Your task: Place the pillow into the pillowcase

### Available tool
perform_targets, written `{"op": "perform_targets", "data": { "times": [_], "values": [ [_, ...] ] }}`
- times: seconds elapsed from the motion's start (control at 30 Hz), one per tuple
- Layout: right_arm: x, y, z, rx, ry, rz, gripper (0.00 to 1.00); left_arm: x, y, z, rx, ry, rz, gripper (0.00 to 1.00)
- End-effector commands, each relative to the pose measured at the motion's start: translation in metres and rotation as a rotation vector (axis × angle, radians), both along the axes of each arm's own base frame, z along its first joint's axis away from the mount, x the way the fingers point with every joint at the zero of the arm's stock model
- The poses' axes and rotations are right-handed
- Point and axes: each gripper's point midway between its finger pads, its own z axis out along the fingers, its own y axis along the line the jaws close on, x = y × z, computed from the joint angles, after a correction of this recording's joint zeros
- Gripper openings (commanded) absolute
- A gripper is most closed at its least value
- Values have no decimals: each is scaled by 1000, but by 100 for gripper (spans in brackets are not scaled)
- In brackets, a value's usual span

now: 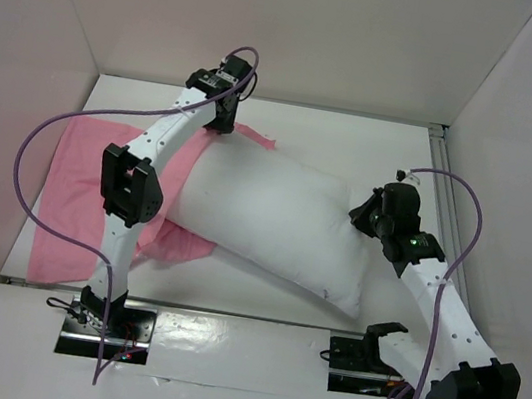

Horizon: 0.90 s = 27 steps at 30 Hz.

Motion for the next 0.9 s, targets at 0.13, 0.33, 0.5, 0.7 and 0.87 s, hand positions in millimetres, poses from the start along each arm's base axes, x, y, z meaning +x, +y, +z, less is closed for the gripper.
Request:
{"op": "perform_targets", "data": {
  "times": [0.13, 0.33, 0.5, 0.7, 0.87],
  "values": [
    [-13, -4, -12, -53, 42, 24, 0, 13, 5, 29, 12, -110, 58, 20],
    [-13, -4, -12, -53, 42, 24, 0, 16, 2, 49, -22, -159, 51, 0],
    [-14, -2, -12, -54, 42, 33, 0, 10, -12, 70, -120, -189, 16, 0],
    [-9, 15, -6, -26, 17, 78, 0, -15, -79, 94, -273, -208, -169, 0],
    [8, 50, 18, 7, -58, 150, 0, -47, -137, 90, -366, -153, -290, 0]
  ]
}}
